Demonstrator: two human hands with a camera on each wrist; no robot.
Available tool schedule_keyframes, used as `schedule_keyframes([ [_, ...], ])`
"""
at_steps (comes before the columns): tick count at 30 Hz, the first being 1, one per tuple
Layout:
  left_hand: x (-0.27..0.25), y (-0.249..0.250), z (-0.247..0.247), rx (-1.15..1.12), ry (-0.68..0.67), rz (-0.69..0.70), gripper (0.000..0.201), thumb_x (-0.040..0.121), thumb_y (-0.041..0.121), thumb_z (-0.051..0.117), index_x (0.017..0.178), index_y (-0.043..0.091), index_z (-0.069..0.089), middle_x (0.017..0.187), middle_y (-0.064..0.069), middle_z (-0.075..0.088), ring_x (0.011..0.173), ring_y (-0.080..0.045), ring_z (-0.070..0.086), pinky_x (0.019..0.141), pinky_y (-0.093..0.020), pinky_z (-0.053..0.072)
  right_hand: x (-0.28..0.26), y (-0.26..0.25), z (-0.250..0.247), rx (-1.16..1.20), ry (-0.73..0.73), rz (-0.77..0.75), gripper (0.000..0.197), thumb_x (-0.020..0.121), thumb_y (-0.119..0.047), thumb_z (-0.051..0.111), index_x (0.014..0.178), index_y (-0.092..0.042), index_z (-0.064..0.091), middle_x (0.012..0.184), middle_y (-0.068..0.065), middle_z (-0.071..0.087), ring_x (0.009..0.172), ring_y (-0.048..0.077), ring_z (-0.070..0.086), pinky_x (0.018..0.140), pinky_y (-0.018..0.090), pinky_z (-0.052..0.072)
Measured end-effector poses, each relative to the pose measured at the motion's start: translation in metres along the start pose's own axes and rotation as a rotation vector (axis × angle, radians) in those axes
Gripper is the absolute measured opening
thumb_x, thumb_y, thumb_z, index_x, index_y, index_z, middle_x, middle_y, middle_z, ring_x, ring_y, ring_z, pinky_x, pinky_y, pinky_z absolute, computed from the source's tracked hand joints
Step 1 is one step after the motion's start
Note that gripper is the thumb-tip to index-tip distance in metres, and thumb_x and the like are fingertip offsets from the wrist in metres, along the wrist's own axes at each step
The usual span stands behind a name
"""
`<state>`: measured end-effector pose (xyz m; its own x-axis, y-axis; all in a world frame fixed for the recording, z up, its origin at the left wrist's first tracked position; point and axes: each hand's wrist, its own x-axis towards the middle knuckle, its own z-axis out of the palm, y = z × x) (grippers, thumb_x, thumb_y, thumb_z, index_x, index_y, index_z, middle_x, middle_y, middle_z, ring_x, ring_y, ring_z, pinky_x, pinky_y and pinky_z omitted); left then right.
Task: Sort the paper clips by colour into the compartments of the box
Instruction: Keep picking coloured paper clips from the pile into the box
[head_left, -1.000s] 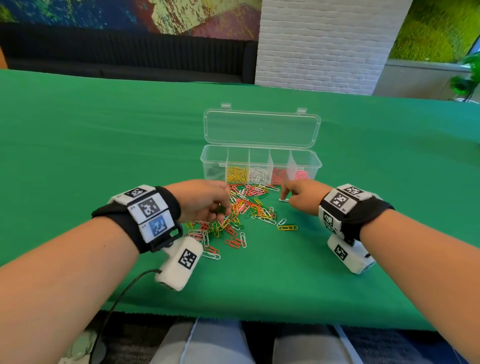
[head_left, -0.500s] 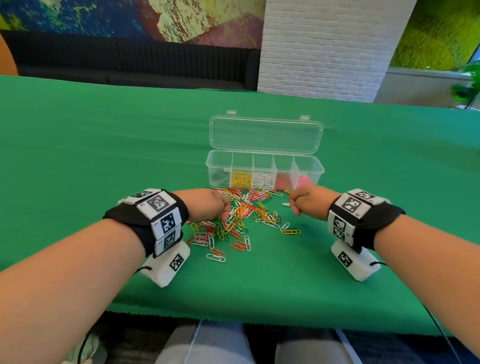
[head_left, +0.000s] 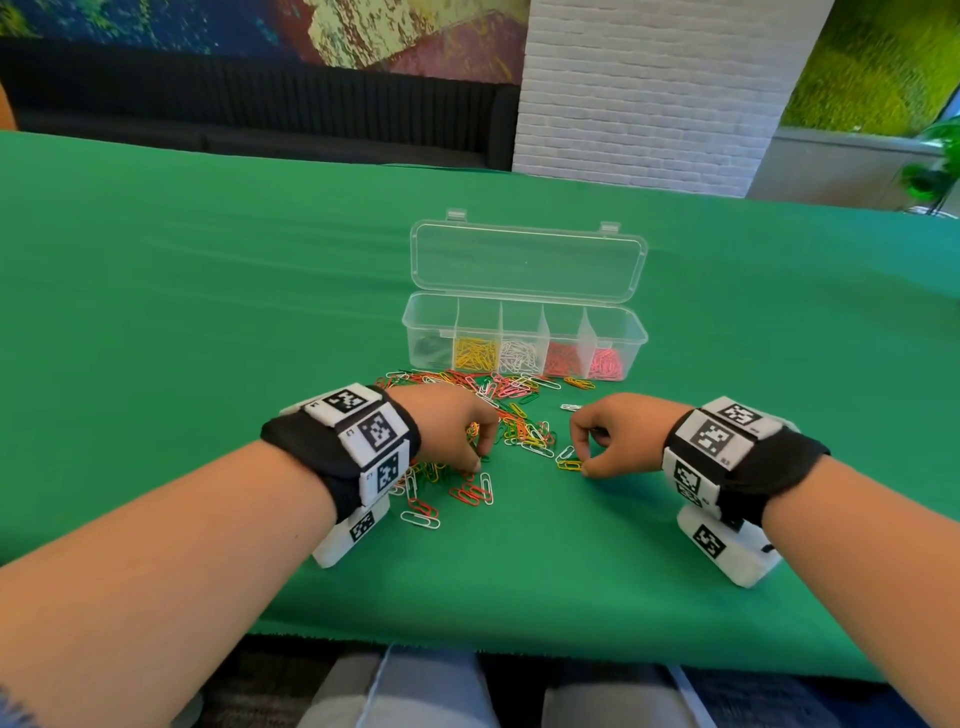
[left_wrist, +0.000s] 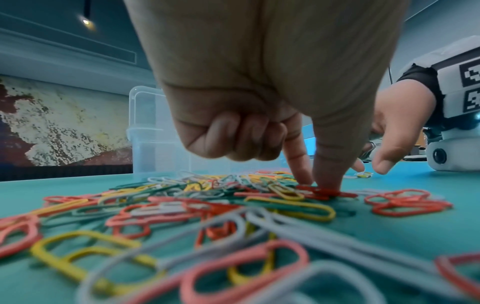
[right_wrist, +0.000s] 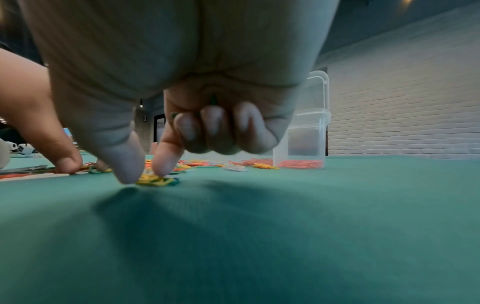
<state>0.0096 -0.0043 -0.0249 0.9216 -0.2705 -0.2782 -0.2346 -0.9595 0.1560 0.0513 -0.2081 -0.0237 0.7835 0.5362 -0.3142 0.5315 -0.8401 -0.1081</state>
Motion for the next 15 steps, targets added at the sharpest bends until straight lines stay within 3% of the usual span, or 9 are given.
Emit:
schedule_keyframes([
  [5,0.0046,-0.0013,0.0026,0.006,-0.001,0.003,0.011,0.087,0.028,0.062,0.096,0.024,0.06,0.073,0.015,0.046,0.068,-0.005,0.044,0.053,-0.018,0.03,0.0018,-0.0006,0.0011,-0.035,0.009,-0.023,0.018,0.081,-0.028,0.064,0.071,-0.03,0.049,0.061,-0.008,0.041,0.052,0.005,0.037,0.051,0.019,0.031],
  [10,0.0053,-0.003,0.0049,-0.01,-0.015,-0.014,0.007,0.088,0.028,0.062,0.093,0.025,0.057,0.073,0.014,0.046,0.064,-0.003,0.042,0.053,-0.02,0.03,0.0019,0.0001,0.0029,-0.055,0.04,-0.038,0.01,0.082,-0.022,0.058,0.075,-0.027,0.052,0.062,-0.008,0.044,0.054,0.004,0.038,0.051,0.019,0.033],
  [15,0.0036,-0.0038,0.0056,-0.02,-0.001,-0.049,0.019,0.085,0.031,0.065,0.101,0.024,0.057,0.071,0.014,0.042,0.062,-0.004,0.04,0.052,-0.021,0.029,0.0003,-0.0008,0.0039,-0.002,0.04,-0.064,0.009,0.08,-0.026,0.063,0.083,-0.025,0.055,0.06,-0.007,0.039,0.052,0.006,0.035,0.051,0.02,0.031],
])
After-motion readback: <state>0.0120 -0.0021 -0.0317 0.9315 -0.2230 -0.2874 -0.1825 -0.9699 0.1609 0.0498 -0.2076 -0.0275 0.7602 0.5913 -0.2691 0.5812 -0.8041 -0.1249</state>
